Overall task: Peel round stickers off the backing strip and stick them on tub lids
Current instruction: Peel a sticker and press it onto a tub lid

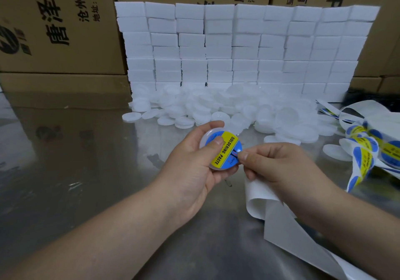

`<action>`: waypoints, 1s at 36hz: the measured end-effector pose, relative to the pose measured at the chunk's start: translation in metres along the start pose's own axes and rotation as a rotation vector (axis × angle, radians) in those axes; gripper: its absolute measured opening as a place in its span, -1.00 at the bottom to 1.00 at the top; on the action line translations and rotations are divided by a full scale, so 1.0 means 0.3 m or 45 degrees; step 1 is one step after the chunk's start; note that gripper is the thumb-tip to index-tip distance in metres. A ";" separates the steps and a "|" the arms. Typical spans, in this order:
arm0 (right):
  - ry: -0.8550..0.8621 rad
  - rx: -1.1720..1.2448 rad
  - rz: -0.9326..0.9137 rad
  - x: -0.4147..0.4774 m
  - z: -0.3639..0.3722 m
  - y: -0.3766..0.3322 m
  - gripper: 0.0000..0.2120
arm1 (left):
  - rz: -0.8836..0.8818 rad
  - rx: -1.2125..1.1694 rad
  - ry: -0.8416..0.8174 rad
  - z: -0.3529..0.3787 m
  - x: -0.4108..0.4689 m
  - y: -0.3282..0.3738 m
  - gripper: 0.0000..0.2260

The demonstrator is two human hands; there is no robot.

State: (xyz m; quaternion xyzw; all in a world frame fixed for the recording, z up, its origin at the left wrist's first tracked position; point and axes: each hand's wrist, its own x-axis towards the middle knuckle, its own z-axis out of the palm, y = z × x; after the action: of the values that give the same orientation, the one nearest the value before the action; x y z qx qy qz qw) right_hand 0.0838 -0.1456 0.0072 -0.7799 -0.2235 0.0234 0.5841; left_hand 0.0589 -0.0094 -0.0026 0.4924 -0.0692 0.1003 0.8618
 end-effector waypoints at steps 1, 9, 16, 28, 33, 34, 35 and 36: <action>0.001 0.000 0.002 0.000 0.000 0.000 -0.60 | 0.004 0.005 -0.002 0.000 -0.001 -0.001 -0.82; 0.004 -0.002 0.014 0.001 0.001 0.001 -0.61 | 0.021 0.083 0.008 0.001 -0.004 -0.007 -0.81; 0.010 -0.011 0.001 0.002 0.001 0.003 -0.61 | 0.035 0.108 0.020 -0.001 -0.006 -0.007 -0.80; 0.027 -0.022 -0.012 0.002 0.004 0.000 -0.57 | 0.074 0.195 0.059 0.004 -0.010 -0.005 -0.80; 0.043 -0.029 -0.001 0.003 0.009 0.002 -0.58 | 0.268 0.526 0.082 0.001 -0.016 -0.011 -0.76; 0.048 -0.023 0.004 0.004 0.011 0.002 -0.58 | 0.337 0.653 0.074 0.001 -0.021 -0.014 -0.74; 0.052 -0.020 0.009 0.004 0.012 0.003 -0.59 | 0.400 0.753 0.058 0.002 -0.027 -0.016 -0.73; 0.054 -0.018 0.015 0.005 0.013 0.005 -0.61 | 0.453 0.819 0.044 0.005 -0.035 -0.019 -0.71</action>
State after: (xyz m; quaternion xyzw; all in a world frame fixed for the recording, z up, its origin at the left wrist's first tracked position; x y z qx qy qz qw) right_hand 0.0845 -0.1419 0.0050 -0.7858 -0.2065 0.0087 0.5829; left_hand 0.0500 -0.0146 -0.0088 0.7168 -0.1042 0.2735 0.6329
